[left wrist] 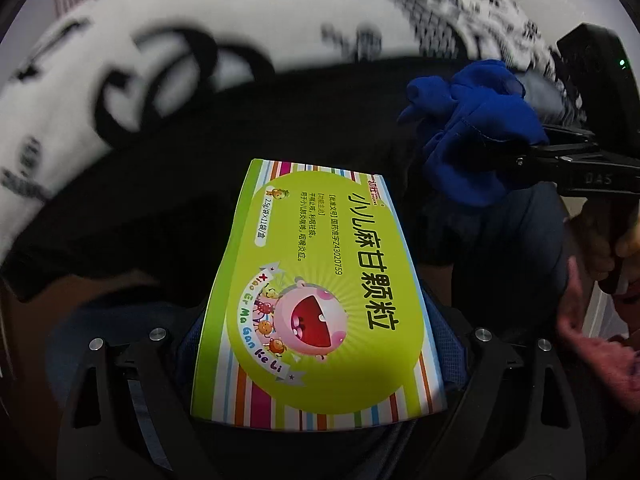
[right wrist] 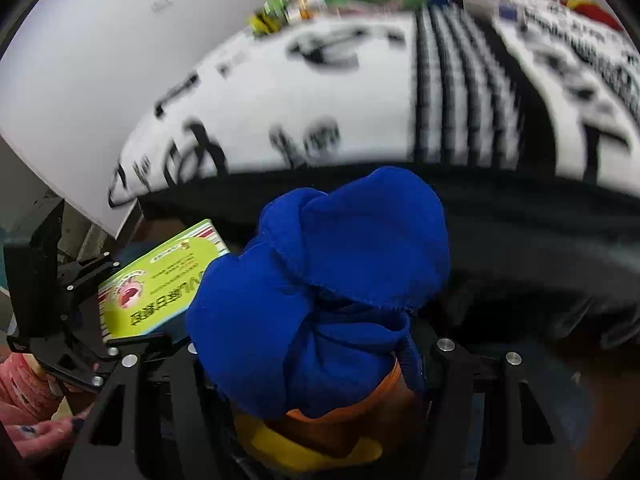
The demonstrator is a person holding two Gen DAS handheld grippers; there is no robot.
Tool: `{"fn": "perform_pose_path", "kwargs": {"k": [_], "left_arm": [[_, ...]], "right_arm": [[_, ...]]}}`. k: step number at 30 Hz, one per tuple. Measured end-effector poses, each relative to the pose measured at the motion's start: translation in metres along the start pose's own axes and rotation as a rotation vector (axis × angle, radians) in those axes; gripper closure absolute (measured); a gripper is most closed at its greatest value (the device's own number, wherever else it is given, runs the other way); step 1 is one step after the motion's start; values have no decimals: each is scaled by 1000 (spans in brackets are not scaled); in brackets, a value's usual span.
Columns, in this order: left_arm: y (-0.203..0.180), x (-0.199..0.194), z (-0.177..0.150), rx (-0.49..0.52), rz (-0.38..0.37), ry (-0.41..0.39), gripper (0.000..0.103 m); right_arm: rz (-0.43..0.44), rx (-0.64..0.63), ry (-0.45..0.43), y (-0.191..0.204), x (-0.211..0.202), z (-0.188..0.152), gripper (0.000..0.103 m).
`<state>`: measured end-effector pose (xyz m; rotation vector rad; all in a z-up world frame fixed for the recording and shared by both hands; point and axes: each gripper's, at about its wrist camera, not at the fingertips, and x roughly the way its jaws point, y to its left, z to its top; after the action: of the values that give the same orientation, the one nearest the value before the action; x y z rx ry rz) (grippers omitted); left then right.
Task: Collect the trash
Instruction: 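Carry the box and cloth over the orange bin while both tools open to drop them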
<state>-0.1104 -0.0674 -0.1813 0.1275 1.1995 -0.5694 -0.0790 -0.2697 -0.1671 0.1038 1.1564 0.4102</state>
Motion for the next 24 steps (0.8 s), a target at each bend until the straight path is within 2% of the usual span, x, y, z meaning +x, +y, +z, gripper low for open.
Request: {"fn": "perform_pose_path", "kwargs": {"k": [4,9,11,12,16,20,24], "left_arm": [[0,37,-3,-16,6,80,16],[2,72,-3,-44,-23,170,16],[4,84,-3,-49,-18,201,16],[5,88,-3,-52,-21,214,16],[13,96,1,-88,-3,230,15],[22,99,1,-129,-2,249,15],[22,101,-1,-130,-3,249,14]], "right_arm": [[1,52,88,-11,35,-16,41],[8,97,148,-21,61,-23,40],[7,102,163,-22,69,-25,39],[9,105,167,-22,72,-25,34],[7,118,158,-22,75,-21,17],[9,137,147,-27,72,-16,14],[6,159,141,-34,66,-17,14]]}}
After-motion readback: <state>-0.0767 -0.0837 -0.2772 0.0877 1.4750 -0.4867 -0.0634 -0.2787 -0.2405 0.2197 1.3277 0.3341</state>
